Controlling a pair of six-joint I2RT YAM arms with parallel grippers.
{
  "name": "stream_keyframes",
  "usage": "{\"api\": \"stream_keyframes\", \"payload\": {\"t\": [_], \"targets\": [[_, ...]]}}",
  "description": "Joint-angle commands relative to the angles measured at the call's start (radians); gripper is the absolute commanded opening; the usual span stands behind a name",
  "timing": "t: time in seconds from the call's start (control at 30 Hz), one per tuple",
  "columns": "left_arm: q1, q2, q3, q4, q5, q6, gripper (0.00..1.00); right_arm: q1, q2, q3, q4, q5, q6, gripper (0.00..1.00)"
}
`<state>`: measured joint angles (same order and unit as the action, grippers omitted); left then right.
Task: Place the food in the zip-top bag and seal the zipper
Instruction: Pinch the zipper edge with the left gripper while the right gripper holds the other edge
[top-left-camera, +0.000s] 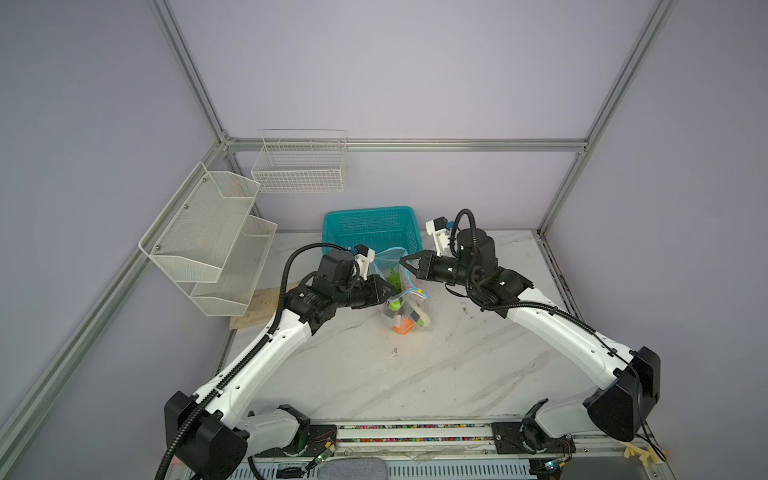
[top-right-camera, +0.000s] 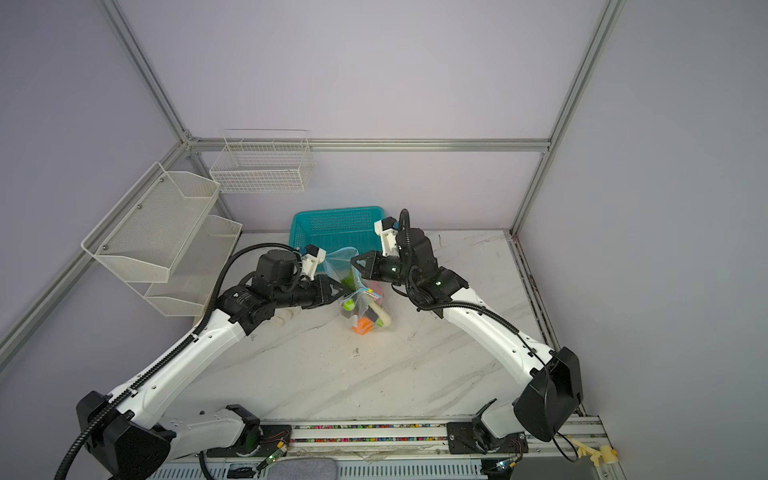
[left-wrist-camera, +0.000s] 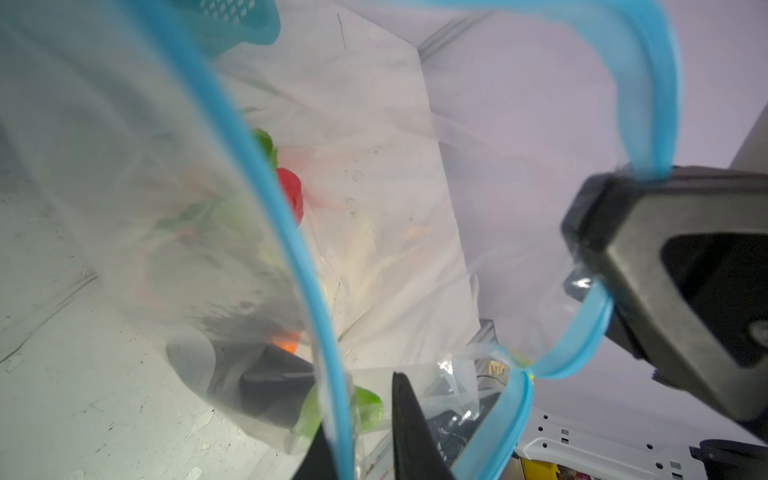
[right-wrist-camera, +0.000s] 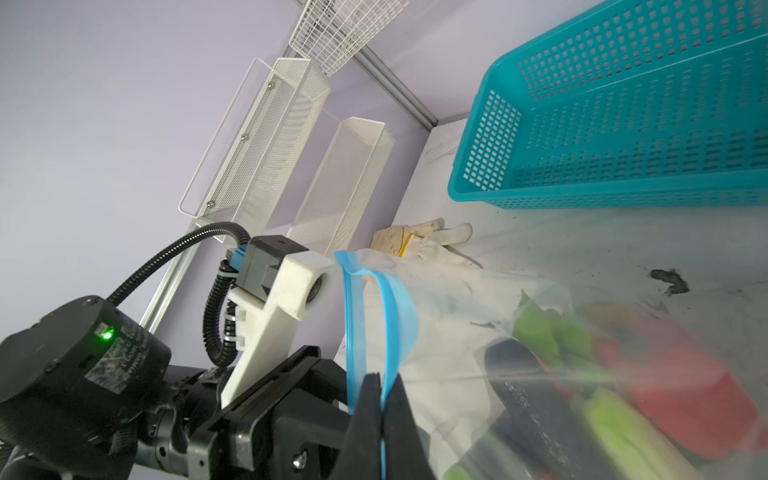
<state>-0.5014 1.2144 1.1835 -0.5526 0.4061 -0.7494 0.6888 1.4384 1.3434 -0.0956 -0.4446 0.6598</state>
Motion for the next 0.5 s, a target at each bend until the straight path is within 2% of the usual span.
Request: {"api": "stream_keyframes", "payload": {"t": [0.0,0.13,0.23,0.3,0.47], "targets": [[-0.012,-0.04,0.098,-0.017,-0.034,-0.011,0.17,0.012,0.005,0.01,0.039,-0.021,-0.031,0.0],[-0.014,-0.055,0.066,-0.02,-0.064,-0.015,0.15,0.012,0.022,-0.024,0.072,-0.021,-0.023,0.0],[-0.013,-0.046,0.038,-0.017,-0.07,-0.019,0.14,0.012,0.045,-0.025,0.084,-0.045,-0.025,0.05],[-0.014,-0.041,0.024,-0.014,-0.077,-0.022,0.14,0.012,0.05,-0.025,0.091,-0.053,-0.028,0.13],[-0.014,-0.047,-0.021,0.018,-0.098,-0.028,0.14,0.013,0.039,-0.033,0.094,-0.05,-0.057,0.41]]}}
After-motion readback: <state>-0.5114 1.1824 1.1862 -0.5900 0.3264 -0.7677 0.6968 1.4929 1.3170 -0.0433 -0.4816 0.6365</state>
